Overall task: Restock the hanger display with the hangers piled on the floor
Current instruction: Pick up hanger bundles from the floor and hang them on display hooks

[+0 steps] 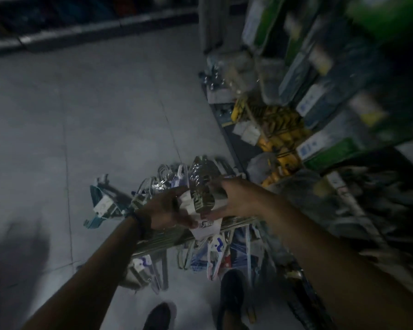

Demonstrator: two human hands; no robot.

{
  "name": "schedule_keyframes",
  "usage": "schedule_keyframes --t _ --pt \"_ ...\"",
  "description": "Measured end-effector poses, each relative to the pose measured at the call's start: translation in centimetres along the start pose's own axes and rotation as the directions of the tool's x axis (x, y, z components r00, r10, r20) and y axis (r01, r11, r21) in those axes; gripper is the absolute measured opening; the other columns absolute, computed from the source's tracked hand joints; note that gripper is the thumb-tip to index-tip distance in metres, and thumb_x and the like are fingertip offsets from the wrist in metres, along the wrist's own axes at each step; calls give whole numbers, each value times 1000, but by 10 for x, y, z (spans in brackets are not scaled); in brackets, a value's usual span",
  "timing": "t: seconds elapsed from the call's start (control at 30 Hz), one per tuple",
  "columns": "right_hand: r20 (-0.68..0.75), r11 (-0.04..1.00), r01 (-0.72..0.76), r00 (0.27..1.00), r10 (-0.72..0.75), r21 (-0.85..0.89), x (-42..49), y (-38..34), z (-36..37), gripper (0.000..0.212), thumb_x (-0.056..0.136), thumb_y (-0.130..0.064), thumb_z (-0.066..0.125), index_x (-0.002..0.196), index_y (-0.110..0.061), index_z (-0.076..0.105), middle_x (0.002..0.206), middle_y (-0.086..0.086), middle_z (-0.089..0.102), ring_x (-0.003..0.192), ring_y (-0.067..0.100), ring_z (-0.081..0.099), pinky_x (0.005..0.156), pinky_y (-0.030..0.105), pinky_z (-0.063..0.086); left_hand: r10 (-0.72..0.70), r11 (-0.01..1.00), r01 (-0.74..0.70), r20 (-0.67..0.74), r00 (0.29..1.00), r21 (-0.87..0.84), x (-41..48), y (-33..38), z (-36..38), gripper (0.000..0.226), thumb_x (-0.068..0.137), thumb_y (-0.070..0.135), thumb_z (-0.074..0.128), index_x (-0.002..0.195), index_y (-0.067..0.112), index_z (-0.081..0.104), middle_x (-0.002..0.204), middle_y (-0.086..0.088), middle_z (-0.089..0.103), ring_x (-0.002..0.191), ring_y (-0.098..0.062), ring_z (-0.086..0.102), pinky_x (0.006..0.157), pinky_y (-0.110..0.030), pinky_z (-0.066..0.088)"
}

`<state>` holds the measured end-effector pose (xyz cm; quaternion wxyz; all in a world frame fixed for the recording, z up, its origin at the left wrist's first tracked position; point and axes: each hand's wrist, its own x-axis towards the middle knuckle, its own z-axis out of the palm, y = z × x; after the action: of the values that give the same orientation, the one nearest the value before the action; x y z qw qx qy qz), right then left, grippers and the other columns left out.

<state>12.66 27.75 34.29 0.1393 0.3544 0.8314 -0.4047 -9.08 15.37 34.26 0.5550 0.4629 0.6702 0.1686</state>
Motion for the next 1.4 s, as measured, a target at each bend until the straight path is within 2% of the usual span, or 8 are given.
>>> schedule_keyframes --t 0.2,0.33,0.4,0.57,0.8,1.0,1.2,1.4 --pt "-488 934 11 855 177 357 -136 -75 5 39 78 -61 83 108 -43 66 103 -31 70 97 -9 65 84 20 55 472 674 -165 -248 846 720 -107 96 -28 76 61 77 78 127 44 60 121 5 65 119 -29 57 106 -52 40" --pt "-622 680 207 642 448 703 -227 -129 26 36 85 -42 85 116 -25 75 114 -12 78 106 9 73 85 27 59 458 887 -220 -708 537 406 -191 119 4 88 55 51 91 131 34 51 141 -8 39 131 -37 36 106 -58 36" --pt "-630 555 324 545 552 766 -270 -152 35 23 89 -27 82 111 -20 79 106 -2 80 94 17 76 77 29 57 297 934 -342 -760 578 105 -214 127 30 94 53 58 92 127 24 45 132 -9 44 123 -35 43 102 -54 43" --pt "-510 343 451 326 796 824 -374 -205 57 26 80 -39 87 93 -16 83 98 30 73 78 34 61 67 41 45 258 713 -268 -112 960 -648 -270 197 91 51 69 55 82 112 31 71 103 9 78 96 -27 73 97 -50 57" --pt "-553 460 392 169 816 797 -526 -233 118 33 95 -42 70 93 -11 83 94 7 81 93 23 78 89 38 60 409 762 -391 -85 909 -516 -331 270 211 36 96 62 57 120 36 61 115 -12 72 103 -35 69 90 -54 58" --pt "-641 551 -590 72 764 590 -714 -225 188 62 97 -73 23 136 -42 60 123 3 72 107 27 70 90 34 56 678 721 -663 9 735 -198 -420 319 373 42 108 43 43 98 6 59 66 1 54 63 -23 52 61 -33 37" --pt "-720 338 -683 -401 567 647 -901 -233 218 26 97 -56 48 100 -30 50 89 -5 63 77 20 66 62 39 58 780 611 -783 251 573 -113 -536 350 542 31 108 26 48 82 10 44 58 2 45 49 -13 43 45 -27 27" --pt "-729 300 -707 -439 524 641 -1011 -193 226 23 98 -39 52 117 -27 49 109 3 66 93 30 68 67 37 50 804 529 -832 414 427 -170 -612 386 652 24 106 28 51 85 18 54 75 -3 59 71 -23 57 63 -35 44"
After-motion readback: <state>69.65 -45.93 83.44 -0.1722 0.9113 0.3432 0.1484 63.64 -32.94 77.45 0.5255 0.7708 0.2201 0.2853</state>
